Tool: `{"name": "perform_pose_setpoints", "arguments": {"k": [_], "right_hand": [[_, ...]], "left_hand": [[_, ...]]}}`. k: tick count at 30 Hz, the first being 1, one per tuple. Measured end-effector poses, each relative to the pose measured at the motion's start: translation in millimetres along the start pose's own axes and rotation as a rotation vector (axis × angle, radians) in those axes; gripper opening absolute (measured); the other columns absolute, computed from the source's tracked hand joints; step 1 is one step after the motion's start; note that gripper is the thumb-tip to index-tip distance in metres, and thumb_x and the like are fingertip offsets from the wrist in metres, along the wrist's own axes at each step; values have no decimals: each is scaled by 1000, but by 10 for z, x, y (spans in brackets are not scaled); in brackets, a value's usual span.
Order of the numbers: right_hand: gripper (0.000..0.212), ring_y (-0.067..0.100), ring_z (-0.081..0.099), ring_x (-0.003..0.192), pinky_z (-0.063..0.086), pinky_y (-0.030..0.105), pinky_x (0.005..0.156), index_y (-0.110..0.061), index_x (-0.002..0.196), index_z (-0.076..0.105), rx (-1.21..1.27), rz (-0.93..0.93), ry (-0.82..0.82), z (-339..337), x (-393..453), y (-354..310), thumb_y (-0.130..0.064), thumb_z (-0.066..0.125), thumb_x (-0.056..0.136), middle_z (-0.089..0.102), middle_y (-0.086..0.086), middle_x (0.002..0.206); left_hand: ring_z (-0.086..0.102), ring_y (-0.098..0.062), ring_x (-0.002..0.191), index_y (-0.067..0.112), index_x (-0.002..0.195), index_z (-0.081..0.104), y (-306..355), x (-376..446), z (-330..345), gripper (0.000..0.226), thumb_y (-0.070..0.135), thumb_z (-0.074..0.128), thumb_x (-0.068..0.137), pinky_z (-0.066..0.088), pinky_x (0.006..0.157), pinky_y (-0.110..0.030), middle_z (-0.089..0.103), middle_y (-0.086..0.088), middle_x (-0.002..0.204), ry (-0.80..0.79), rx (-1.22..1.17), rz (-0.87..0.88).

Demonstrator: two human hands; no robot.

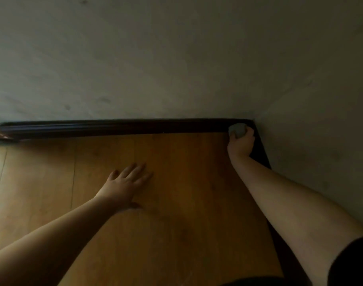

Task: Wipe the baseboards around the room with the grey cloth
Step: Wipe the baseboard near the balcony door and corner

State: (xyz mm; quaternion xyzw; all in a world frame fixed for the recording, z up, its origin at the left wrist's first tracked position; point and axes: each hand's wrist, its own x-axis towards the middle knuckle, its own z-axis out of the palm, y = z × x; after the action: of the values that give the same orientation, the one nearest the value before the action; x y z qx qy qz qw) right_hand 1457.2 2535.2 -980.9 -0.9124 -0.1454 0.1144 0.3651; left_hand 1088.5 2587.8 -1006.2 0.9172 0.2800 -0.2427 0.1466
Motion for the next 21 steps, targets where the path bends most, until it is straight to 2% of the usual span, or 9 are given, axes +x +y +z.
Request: {"name": "perform_pose_setpoints", "arguments": {"k": [5,10,12,14,16,21], "right_hand": [[55,28,52,124,43,37,104,-10,146,37,63,13,-49,99,-116,-47,-21,61,97,48,12,140],[49,23,52,122,40,34,108,-10,140,42,99,-14,-124,402,-518,-241,-18,62,96,50,8,134],[50,23,51,122,40,32,106,-9,140,41,118,-23,-149,596,-777,-380,-18,62,95,47,9,135],[50,26,50,122,38,27,97,-9,139,40,117,-10,-156,782,-1041,-550,-18,63,95,43,10,138],[52,28,50,122,41,29,96,-9,140,39,123,-12,-199,952,-1312,-722,-18,64,95,39,12,141],[53,30,48,123,46,40,103,-11,140,37,119,-98,-360,1360,-1971,-1116,-20,63,95,35,11,143]], "left_hand": [[-22,-26,149,39,139,-38,-153,-89,69,113,71,55,83,7,122,-56,-36,3,155,22,-28,-24],[-19,-25,150,41,140,-36,-325,-209,128,112,69,57,84,10,122,-56,-34,3,155,73,-48,-53],[-18,-25,151,41,141,-34,-382,-268,168,111,69,57,84,11,122,-56,-31,3,158,91,-63,-71],[-18,-25,150,41,141,-34,-449,-343,213,111,68,57,85,10,122,-56,-30,2,159,92,-69,-83],[-20,-25,150,41,141,-35,-538,-426,260,112,69,56,84,10,122,-56,-31,3,159,95,-73,-103],[-18,-24,151,41,141,-35,-731,-660,358,111,71,55,84,12,122,-55,-31,2,157,103,-99,-158]]}}
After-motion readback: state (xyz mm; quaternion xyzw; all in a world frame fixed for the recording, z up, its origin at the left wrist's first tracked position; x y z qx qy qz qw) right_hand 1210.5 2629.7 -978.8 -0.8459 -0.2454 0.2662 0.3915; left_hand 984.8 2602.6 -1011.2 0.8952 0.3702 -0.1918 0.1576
